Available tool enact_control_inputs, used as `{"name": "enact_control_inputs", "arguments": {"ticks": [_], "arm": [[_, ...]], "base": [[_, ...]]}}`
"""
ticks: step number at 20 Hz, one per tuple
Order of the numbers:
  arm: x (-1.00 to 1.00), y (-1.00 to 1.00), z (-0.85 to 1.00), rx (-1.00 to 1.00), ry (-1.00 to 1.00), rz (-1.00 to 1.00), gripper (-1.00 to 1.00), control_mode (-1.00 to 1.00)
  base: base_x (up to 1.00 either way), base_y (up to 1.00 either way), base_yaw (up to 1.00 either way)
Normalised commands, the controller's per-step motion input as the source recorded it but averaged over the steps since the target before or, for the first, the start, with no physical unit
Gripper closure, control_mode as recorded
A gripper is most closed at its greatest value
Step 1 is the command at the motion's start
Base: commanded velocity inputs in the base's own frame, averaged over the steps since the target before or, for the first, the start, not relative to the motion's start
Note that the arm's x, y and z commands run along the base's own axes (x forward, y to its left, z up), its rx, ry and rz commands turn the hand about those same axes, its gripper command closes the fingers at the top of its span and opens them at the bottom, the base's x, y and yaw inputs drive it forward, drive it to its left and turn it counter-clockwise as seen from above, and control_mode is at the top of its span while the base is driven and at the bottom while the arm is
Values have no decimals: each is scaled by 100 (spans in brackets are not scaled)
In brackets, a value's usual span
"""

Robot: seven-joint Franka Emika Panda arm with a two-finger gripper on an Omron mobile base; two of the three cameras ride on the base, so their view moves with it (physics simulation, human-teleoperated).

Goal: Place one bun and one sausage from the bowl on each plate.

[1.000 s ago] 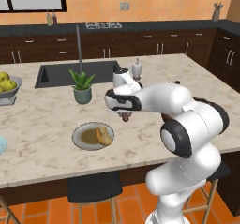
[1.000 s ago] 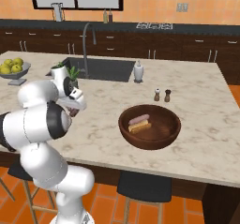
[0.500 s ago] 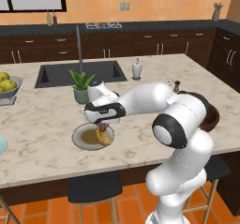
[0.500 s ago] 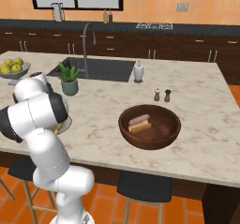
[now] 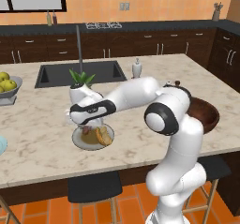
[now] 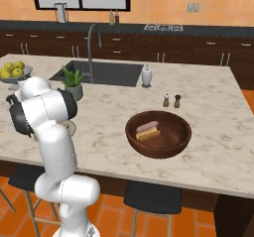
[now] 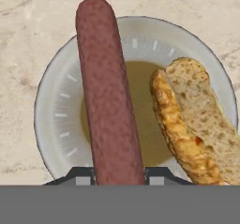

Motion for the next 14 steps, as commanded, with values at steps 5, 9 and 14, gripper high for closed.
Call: {"name": "enact_control_inputs", "arguments": {"ticks": [5,9,14], "arm": [[10,0,-30,0,1,0,100,-100],[2,0,-41,0,0,0,100,-100],[2,0,-29,0,0,0,100,-100]], "base": [[0,0,0],[0,0,0],[0,0,0]]}}
